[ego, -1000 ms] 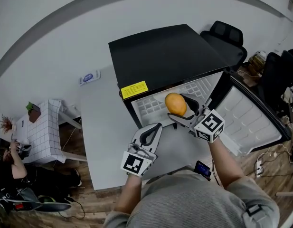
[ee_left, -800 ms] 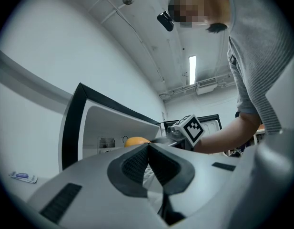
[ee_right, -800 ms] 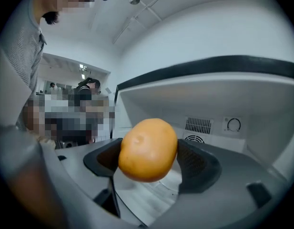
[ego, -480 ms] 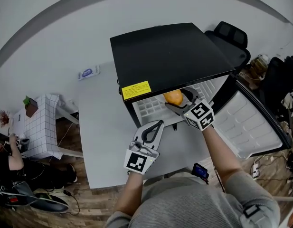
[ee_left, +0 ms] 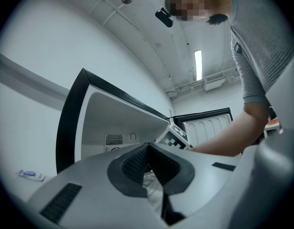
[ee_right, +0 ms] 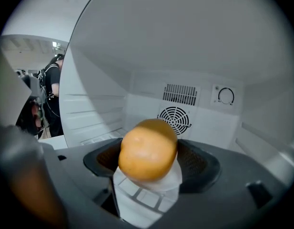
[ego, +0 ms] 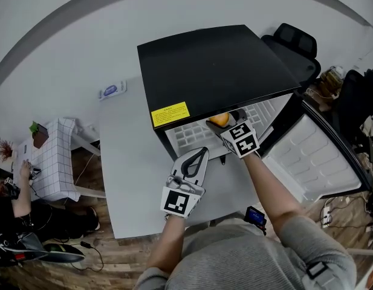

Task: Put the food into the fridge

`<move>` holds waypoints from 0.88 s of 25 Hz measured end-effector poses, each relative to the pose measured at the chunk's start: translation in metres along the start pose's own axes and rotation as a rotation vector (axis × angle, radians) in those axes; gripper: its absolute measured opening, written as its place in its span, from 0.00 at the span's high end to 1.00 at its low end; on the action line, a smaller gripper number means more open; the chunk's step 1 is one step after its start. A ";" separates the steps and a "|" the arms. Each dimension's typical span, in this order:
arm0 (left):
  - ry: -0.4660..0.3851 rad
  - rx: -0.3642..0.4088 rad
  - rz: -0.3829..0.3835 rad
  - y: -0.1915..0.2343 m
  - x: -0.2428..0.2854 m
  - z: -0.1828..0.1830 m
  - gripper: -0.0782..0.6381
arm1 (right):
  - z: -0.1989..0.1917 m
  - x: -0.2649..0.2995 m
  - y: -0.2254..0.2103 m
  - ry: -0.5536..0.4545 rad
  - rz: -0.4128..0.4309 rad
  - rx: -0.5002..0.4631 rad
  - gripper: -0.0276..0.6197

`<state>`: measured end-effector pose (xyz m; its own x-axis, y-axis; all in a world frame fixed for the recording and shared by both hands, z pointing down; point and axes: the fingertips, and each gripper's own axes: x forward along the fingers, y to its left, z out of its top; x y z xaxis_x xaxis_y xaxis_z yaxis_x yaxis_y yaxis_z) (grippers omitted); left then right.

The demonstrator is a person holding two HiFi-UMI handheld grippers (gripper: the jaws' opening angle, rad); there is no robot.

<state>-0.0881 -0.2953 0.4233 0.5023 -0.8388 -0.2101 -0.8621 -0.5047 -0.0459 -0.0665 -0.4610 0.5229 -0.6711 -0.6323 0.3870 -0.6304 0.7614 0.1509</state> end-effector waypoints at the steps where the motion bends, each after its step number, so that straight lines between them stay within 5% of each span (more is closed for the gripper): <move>1: 0.002 0.002 0.000 0.000 0.000 0.000 0.88 | -0.001 0.003 -0.001 0.015 -0.005 0.005 0.41; 13: 0.005 -0.002 0.015 0.002 -0.006 0.000 0.88 | -0.024 0.034 -0.006 0.172 -0.017 -0.008 0.41; 22: 0.009 0.007 0.007 0.001 -0.010 -0.001 0.88 | -0.030 0.039 -0.003 0.179 -0.005 -0.006 0.41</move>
<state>-0.0937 -0.2872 0.4259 0.4972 -0.8439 -0.2015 -0.8658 -0.4977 -0.0518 -0.0790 -0.4840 0.5643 -0.5874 -0.6009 0.5421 -0.6307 0.7596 0.1587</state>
